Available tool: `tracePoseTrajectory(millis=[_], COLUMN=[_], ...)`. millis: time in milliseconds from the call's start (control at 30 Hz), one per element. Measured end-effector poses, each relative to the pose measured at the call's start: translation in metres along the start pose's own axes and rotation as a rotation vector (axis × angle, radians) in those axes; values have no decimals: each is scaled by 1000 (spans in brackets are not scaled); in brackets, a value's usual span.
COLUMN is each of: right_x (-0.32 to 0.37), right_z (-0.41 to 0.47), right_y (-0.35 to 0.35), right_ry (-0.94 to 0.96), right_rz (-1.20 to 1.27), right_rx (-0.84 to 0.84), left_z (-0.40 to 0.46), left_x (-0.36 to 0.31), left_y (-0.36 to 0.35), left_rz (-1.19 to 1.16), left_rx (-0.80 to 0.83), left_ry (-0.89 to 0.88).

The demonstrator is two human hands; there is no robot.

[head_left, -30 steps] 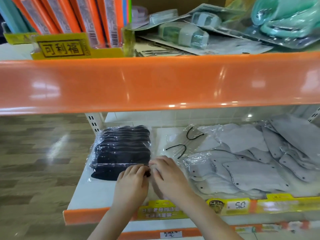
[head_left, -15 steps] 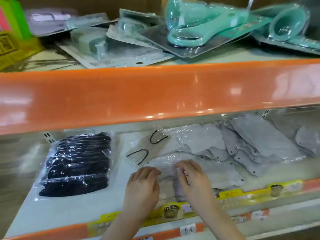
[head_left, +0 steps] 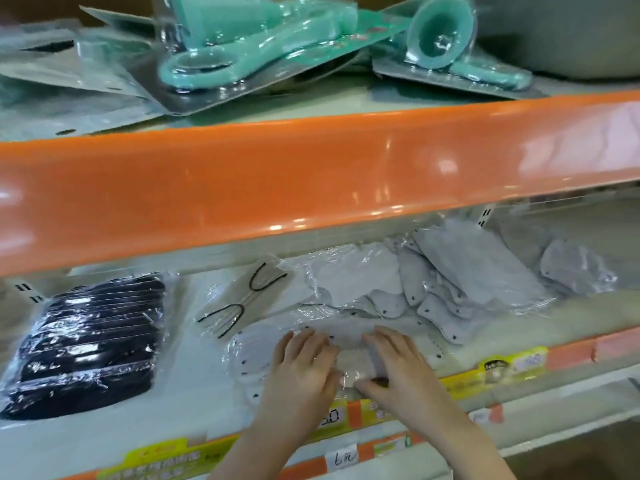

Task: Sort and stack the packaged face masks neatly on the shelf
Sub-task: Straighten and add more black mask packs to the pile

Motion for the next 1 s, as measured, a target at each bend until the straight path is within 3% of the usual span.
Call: tracePoseTrajectory(millis=[200, 333, 567, 833, 1000], right_x=[-6, -7, -6, -22, -21], right_z=[5, 3, 1, 4, -3], right_y=[-7, -10, -6, -7, -3], right_ry=[0, 18, 44, 31, 23], right_rz=[-5, 18, -7, 173, 289], right_rx=[-38, -179, -245, -193, -282], left_z=[-2, -5, -3, -1, -1], left_x=[-14, -14, -13, -11, -9], left_y=[-18, -21, -18, -14, -14], left_rz=[8, -48, -120, -158, -169], left_rx=[19, -8, 28, 61, 88], left_ry=[-61, -26, 42, 128, 162])
Point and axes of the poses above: each hand's wrist, its own z-axis towards the middle knuckle, its own y-axis out of the back of the hand, x = y × z, the point moved 2 cm from there along z, towards the middle knuckle, and after that the axes turned 4 degrees about -z, right-handed, at the moved point
